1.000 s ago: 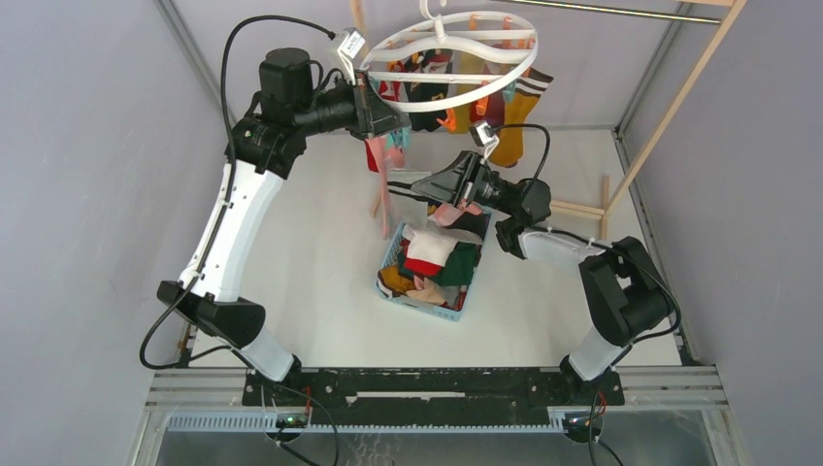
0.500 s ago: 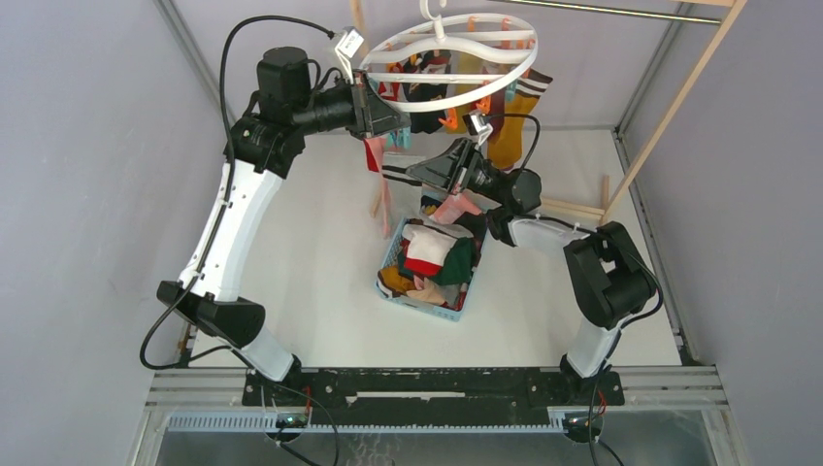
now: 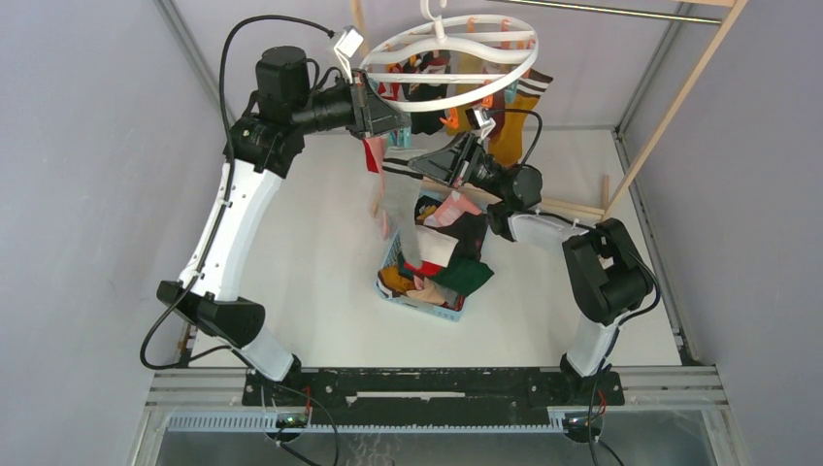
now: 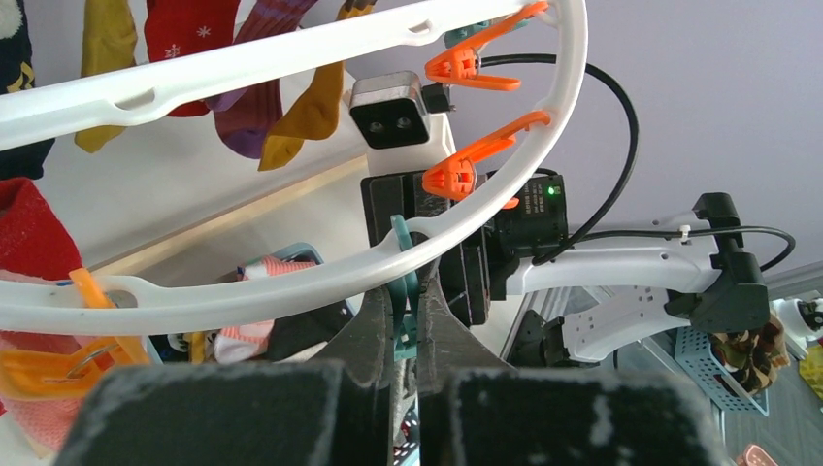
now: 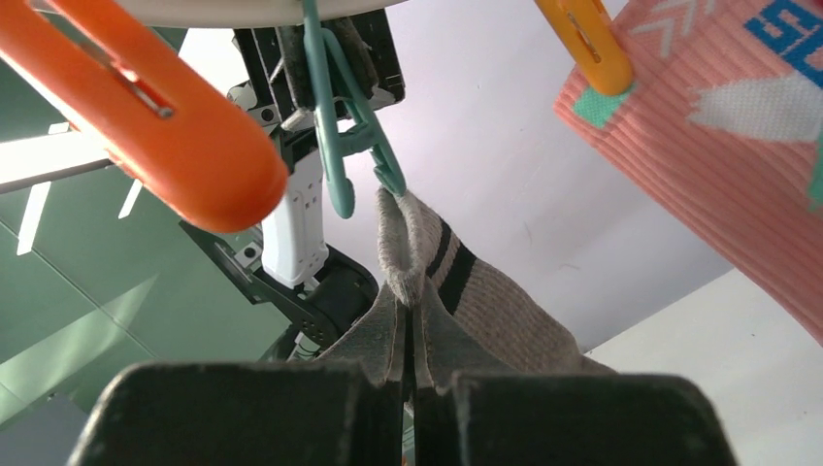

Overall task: Clip the socks to the hanger
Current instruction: Clamp the sock onto the hanger.

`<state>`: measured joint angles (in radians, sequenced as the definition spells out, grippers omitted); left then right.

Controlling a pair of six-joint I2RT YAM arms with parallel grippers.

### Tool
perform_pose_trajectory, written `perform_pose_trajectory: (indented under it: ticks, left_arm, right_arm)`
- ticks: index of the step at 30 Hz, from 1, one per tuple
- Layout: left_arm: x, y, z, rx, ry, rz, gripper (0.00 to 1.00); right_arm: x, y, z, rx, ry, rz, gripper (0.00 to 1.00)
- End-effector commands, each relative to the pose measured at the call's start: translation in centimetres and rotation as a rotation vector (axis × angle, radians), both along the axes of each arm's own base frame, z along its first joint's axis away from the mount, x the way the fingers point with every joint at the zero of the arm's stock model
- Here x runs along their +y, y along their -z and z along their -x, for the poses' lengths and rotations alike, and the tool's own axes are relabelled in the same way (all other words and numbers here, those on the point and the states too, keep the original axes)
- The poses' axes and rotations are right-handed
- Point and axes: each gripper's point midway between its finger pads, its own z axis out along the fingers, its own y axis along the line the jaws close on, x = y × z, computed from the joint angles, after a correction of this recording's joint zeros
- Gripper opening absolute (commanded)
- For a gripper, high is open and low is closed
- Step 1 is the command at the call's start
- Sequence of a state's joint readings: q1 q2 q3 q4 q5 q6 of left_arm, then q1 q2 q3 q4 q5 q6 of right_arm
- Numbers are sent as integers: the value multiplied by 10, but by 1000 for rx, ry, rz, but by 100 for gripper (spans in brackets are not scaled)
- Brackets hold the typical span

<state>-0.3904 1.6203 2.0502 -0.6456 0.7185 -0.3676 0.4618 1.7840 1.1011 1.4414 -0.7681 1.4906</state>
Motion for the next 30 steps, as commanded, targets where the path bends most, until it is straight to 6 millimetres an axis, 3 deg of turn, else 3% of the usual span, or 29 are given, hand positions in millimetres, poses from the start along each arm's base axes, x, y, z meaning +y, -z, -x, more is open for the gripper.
perform_pose_trajectory:
  ticks: [1,30]
  left_arm:
    - [-5,-6,16,9,79,31,0]
    - [-5,2,9,15,74,18,0]
  right_arm:
    - [-9,-24,0,-79,24,-67,0]
    - [-19,-38,17,-152,-13,-40,0]
